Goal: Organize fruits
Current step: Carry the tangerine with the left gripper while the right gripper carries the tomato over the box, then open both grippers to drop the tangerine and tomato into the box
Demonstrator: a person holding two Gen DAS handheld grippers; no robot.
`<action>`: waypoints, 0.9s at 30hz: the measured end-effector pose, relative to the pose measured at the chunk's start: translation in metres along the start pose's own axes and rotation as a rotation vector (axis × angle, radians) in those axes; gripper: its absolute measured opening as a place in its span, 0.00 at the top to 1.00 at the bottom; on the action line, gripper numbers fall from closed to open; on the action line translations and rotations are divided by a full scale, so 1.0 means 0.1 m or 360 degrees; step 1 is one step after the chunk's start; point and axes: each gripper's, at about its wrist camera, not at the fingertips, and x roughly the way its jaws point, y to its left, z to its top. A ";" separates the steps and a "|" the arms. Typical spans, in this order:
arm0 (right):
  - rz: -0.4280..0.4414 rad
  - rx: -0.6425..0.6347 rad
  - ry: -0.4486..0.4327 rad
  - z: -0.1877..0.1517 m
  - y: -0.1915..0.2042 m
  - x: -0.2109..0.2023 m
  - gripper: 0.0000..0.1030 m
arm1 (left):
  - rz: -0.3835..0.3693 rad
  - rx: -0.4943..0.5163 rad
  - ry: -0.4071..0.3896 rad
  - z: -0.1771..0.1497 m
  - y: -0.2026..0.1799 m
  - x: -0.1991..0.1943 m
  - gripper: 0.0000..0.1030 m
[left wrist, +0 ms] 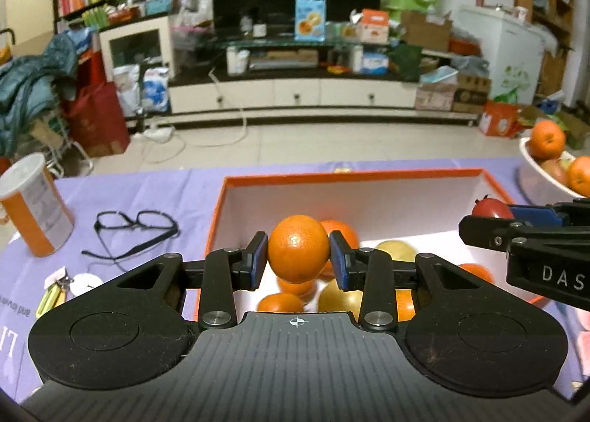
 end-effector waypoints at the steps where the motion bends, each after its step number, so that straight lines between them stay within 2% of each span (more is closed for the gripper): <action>1: 0.0008 0.0009 0.0014 0.00 0.00 0.05 0.71 | 0.0002 -0.0027 0.0014 0.00 0.05 0.03 0.96; 6: 0.0018 0.0042 0.0089 -0.04 -0.02 0.24 0.70 | 0.0017 -0.0044 0.0039 0.00 0.11 0.12 0.96; 16: -0.0013 0.0003 0.0167 -0.22 0.00 0.43 0.69 | -0.0048 0.0032 0.0139 -0.12 -0.11 0.34 0.94; 17: -0.0012 0.0006 0.0165 -0.23 -0.01 0.43 0.65 | -0.0061 0.0046 0.0140 -0.13 -0.12 0.34 0.90; 18: -0.0010 0.0011 0.0161 -0.23 -0.03 0.43 0.55 | -0.0060 0.0054 0.0131 -0.13 -0.13 0.32 0.79; 19: -0.0003 0.0016 0.0156 -0.24 -0.06 0.41 0.54 | -0.0057 0.0056 0.0113 -0.12 -0.13 0.29 0.71; 23: 0.0006 0.0011 0.0056 -0.16 -0.10 0.20 0.52 | -0.0081 0.0027 -0.0006 0.01 -0.05 0.01 0.67; 25: 0.0021 0.0023 -0.0034 -0.13 -0.16 -0.02 0.49 | -0.0069 -0.0010 -0.0075 0.05 0.04 -0.17 0.61; 27: 0.0048 0.0058 -0.0114 -0.13 -0.21 -0.26 0.44 | -0.0060 -0.0050 -0.0133 0.07 0.14 -0.36 0.60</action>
